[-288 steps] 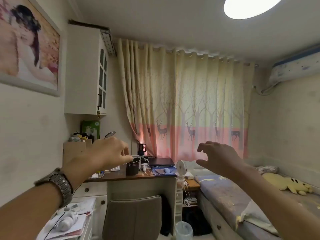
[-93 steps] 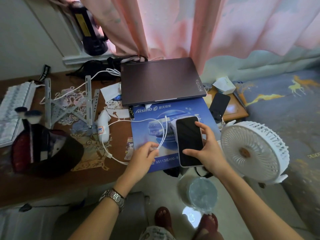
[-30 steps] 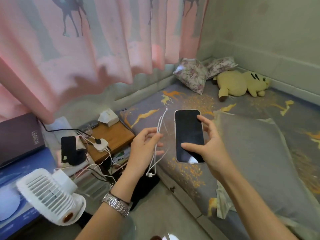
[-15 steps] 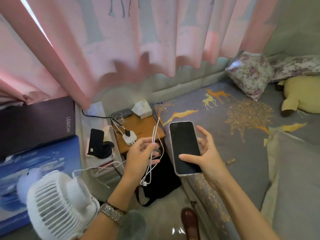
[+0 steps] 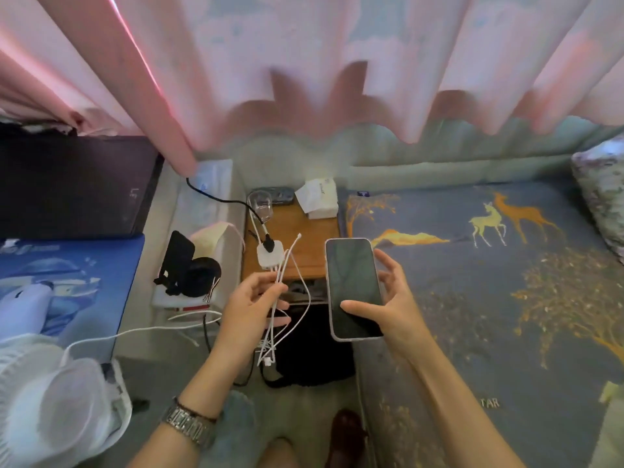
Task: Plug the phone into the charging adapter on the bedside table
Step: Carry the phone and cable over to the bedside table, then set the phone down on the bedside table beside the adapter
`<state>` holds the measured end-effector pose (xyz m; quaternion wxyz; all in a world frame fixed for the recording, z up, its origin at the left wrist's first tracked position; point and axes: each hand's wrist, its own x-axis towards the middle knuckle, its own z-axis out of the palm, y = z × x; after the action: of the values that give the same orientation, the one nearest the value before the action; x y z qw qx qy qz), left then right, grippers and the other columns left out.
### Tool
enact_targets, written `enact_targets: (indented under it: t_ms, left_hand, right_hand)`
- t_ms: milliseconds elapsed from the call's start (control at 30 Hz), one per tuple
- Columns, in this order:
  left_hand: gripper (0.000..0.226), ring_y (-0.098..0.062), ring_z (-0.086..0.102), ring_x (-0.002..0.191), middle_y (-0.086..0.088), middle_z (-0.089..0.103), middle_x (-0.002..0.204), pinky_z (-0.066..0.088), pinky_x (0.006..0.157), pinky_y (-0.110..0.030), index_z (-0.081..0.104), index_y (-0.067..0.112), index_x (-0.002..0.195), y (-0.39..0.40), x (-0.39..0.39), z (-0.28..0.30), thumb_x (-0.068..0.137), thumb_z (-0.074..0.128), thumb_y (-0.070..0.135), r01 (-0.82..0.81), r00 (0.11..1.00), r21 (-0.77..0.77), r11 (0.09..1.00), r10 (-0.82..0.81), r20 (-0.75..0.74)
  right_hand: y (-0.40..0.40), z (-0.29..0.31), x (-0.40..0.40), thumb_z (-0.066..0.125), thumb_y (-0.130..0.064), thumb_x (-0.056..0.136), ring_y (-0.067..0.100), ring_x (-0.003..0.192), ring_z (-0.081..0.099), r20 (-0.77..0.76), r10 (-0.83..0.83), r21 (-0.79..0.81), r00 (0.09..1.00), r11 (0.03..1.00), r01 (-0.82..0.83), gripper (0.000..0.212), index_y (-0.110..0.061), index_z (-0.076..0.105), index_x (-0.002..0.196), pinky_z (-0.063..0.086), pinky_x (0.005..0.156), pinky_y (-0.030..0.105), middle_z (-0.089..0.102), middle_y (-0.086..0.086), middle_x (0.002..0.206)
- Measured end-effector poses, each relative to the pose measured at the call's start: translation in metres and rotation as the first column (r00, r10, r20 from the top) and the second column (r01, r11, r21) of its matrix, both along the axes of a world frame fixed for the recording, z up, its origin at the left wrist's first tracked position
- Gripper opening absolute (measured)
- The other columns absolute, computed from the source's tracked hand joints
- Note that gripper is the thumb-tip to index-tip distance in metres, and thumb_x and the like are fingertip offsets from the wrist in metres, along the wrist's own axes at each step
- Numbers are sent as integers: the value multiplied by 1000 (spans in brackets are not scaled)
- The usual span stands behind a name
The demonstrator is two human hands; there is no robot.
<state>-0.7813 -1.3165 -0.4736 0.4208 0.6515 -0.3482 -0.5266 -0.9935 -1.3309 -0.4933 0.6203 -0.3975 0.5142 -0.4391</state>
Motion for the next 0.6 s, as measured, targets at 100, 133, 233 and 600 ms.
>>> enact_targets:
  t_ms: [100,133,233,600]
  left_hand:
    - [14,-12,67,71,-9,66,97,62,64,-38,62,20,99,-14,1,-17,89,59,11,-37,999,35,999,37,-16]
    - [14,-12,67,71,-8,66,97,62,64,-37,62,20,98,-18,2,-24,89,59,10,-50,998,48,998,51,-21]
    - [14,-9,68,68,-6,66,95,62,60,-34,62,21,98,-34,5,-47,89,58,10,-86,995,80,993,89,-37]
    - [14,-11,66,67,-8,67,94,62,60,-34,62,15,102,-96,23,-133,89,59,10,-115,988,188,976,132,-81]
  right_hand:
    - [-23,-22,1,82,6,61,20,111,60,-6,32,38,999,999,-32,88,-42,40,122,58,71,26,53,6,129]
    - [-30,-30,3,81,8,61,21,113,60,-13,39,49,999,998,-38,89,-39,39,124,59,74,27,53,7,129]
    - [-52,-59,12,79,11,62,22,115,58,-27,46,79,999,996,-44,89,-31,37,128,58,81,26,53,8,129]
    - [-141,-169,41,81,8,61,14,105,63,-100,65,149,993,988,-50,94,-27,36,136,55,66,17,52,12,132]
